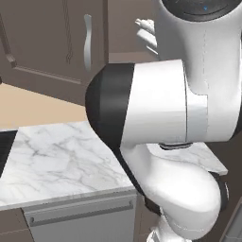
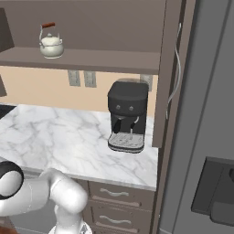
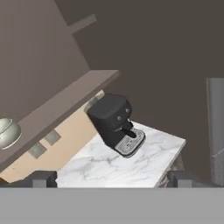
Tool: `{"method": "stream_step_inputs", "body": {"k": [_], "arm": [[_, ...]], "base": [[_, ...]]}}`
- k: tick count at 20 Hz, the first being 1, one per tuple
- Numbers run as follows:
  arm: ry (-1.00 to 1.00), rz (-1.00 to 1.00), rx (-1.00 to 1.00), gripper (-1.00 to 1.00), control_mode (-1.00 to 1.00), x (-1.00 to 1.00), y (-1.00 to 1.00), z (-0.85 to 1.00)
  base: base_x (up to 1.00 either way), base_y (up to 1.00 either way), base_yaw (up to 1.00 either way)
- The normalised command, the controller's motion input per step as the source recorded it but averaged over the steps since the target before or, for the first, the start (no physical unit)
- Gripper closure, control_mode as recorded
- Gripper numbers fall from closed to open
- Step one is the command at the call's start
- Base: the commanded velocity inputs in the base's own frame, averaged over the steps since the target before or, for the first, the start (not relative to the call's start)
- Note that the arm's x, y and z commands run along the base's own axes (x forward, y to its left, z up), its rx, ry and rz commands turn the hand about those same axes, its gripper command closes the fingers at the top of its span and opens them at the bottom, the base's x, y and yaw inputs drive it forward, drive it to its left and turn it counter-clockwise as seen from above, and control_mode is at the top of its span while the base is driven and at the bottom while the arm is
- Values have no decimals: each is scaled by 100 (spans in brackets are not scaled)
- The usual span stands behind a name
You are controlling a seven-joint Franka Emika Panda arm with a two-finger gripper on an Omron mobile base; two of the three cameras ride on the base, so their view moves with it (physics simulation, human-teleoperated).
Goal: Open the cabinet, pick the kettle from the cabinet, and place it in the sink.
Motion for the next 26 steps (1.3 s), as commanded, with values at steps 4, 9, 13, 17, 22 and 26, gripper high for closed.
{"method": "stream_step_inputs", "body": {"k": [4, 9, 13, 17, 22, 26], "arm": [[11, 18, 24, -100, -100, 22, 0, 10], [14, 18, 40, -100, -100, 17, -12, 0], [8, 19, 41, -100, -100, 11, -25, -2], [8, 20, 40, -100, -100, 21, -30, -12], [11, 21, 34, -100, -100, 29, -23, -46], [4, 24, 16, -100, -100, 39, -2, -98]], "base": [[0, 0, 0], [0, 0, 0], [0, 0, 0], [0, 0, 0], [0, 0, 0], [0, 0, 0]]}}
